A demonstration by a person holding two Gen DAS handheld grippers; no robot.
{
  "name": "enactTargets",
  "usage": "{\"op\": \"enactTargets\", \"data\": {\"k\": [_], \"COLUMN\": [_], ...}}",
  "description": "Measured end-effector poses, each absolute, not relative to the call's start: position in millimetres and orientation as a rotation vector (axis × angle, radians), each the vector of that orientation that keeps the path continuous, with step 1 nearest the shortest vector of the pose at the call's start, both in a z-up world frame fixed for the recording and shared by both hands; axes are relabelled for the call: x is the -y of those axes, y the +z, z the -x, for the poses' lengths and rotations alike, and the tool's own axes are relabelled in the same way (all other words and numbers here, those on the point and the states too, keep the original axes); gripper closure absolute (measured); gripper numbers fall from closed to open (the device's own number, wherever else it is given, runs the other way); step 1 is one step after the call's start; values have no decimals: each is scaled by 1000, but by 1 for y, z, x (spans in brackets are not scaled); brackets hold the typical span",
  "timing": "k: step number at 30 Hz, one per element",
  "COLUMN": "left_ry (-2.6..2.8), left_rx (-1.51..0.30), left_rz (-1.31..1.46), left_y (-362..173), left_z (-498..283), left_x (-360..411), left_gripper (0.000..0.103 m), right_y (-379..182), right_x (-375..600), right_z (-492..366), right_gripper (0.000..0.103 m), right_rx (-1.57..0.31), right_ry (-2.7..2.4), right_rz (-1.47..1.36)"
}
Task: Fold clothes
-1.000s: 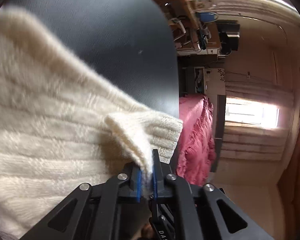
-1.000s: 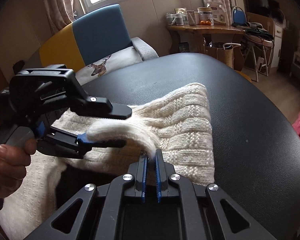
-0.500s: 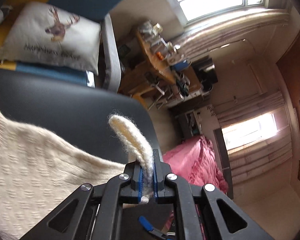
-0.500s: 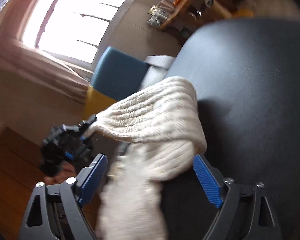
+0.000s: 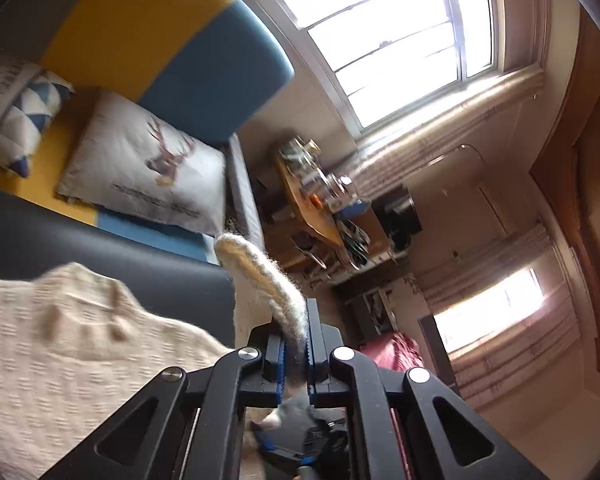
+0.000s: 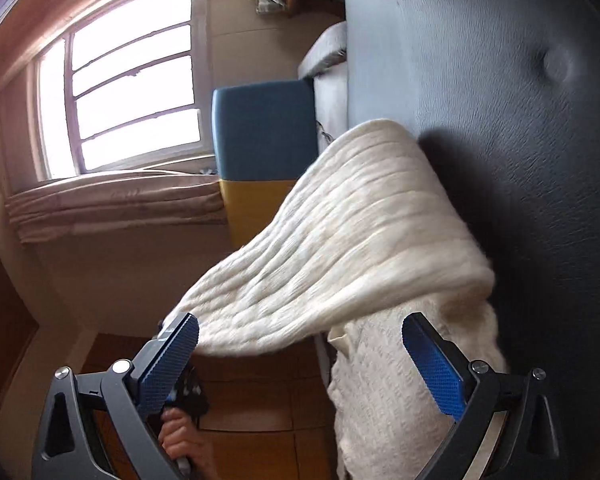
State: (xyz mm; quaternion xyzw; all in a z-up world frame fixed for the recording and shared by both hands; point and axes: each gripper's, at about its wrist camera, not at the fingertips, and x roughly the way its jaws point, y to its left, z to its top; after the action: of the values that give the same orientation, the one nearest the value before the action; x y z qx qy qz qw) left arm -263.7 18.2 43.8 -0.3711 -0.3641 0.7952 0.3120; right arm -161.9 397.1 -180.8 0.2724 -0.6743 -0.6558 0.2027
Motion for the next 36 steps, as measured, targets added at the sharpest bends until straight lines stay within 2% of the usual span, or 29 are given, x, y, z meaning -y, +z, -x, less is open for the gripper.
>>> {"op": "enactTargets", "data": {"k": [6, 11, 14, 18, 20, 23, 26, 27, 29, 34, 36], "left_ry": [2234, 2236, 2244, 2224, 2158, 2104, 2115, 2118, 2125, 2241, 2298], "left_rx": [1019, 1032, 1020, 991, 1078, 1141, 1112, 1103, 1083, 932, 828], "left_rz": [1147, 1380, 1432, 1476, 1469, 1449, 1426, 1418, 1403, 1421, 1545], "left_y": [-33, -113, -141, -158, -164, -165, -154, -151, -144, -128, -146], "left_z": [251, 249, 243, 233, 231, 232, 232, 232, 232, 216, 217], "left_x": [72, 100, 109, 122, 134, 144, 140, 139, 136, 130, 127], "left_gripper": [97, 97, 97, 97, 96, 86, 85, 87, 98, 97, 97], "right_y": [-185, -191, -186, -182, -183, -177, -168, -167, -165, -153, -159], "right_x": [-384, -380, -377, -374, -376, -374, -367, -366, -367, -373, -375], "right_z": [170, 173, 177, 182, 182, 183, 186, 186, 187, 182, 179], "right_gripper": [0, 0, 0, 0, 0, 0, 0, 0, 0, 1, 1], "right_rx": [1841, 1805, 1749, 1667, 1664, 1576, 1469, 1454, 1444, 1420, 1400], "right_ry": [-1914, -1977, -2031, -2098, -2108, -2155, -2208, -2216, -2235, -2305, -2304], "right_rz": [-842, -903, -950, -1018, -1030, -1097, -1158, -1164, -1163, -1036, -1068]}}
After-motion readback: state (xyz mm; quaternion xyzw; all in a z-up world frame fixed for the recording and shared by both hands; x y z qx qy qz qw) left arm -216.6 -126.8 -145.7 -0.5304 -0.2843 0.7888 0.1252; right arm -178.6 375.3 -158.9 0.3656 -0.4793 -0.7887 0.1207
